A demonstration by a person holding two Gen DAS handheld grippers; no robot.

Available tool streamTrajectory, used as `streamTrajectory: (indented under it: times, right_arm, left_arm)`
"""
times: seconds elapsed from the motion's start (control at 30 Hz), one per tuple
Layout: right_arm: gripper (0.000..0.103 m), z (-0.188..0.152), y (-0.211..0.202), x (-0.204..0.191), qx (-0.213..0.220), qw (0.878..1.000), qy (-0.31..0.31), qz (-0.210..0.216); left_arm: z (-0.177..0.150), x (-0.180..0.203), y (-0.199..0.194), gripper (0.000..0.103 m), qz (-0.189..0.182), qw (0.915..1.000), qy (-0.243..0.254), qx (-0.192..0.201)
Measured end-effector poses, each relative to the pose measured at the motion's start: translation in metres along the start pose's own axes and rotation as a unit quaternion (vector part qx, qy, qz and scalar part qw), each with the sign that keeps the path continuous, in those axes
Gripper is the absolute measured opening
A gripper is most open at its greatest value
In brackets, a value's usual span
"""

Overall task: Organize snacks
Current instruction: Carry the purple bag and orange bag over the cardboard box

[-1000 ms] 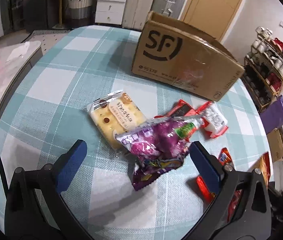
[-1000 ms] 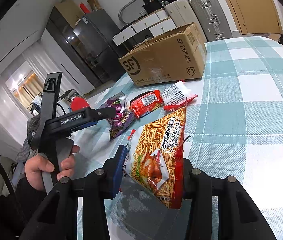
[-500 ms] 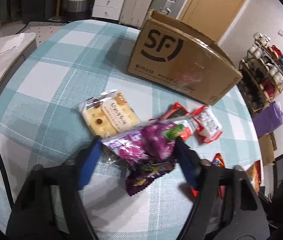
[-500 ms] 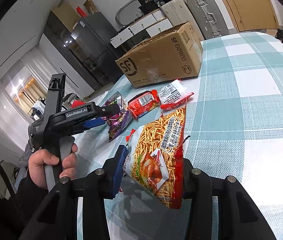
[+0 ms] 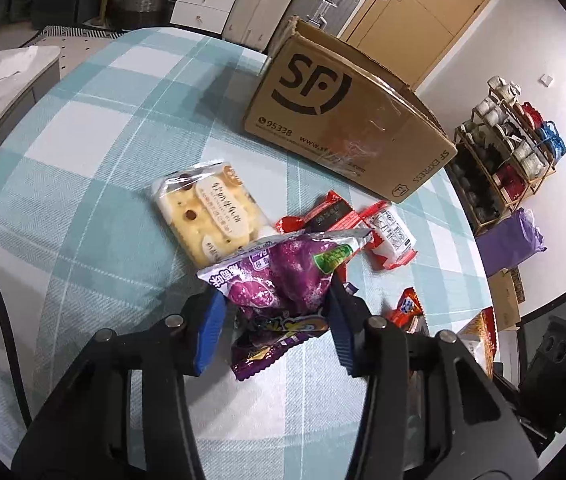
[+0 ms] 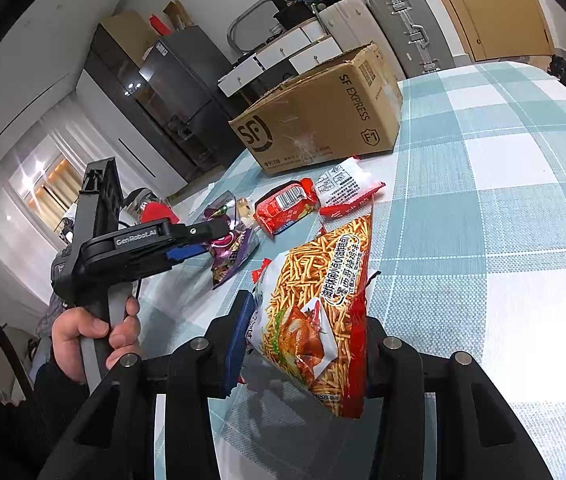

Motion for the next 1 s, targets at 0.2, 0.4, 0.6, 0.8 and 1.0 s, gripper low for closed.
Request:
streamTrajectory:
  times: [0.2,0.4,0.6,0.8,1.0]
  right_arm:
    - [0.044,0.002,-0.002,-0.001,0.006,1.000,0.000,0.001]
    - [0.044,0.006,-0.006,-0.010,0.015,1.000,-0.007,0.011]
    - [0.044,0.008,-0.009,-0.018,0.017,1.000,-0.014,0.015]
    - [0.044,0.019,-0.016,-0.028,0.031,0.999,-0.023,0.023]
    - [0.044,0.035,-0.024,-0.042,0.046,0.998,-0.032,0.037]
  left_arm:
    - [-0.007,-0.006,-0.013,0.043,0.005,1.0000,-0.003,-0.001]
    - [-0.014,0.004,-0.035,0.043,0.007,0.9996,0.026,0.013]
    - [-0.010,0.016,-0.057,0.043,0.010,0.9982,0.049,0.034]
    - [-0.007,0.022,-0.073,0.043,0.020,0.9976,0.056,0.037]
    - [-0.002,0.027,-0.092,0.044,0.015,0.9968,0.063,0.046]
Point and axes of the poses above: each gripper's, at about its wrist camera, not at the fingertips, and y roughly the way its jaws point, x to its right, z to its top, the point moved 5 cm from there along y, roughly the way its jaws point, and after that the axes turned 10 degrees about x, right-handed, at the moved point
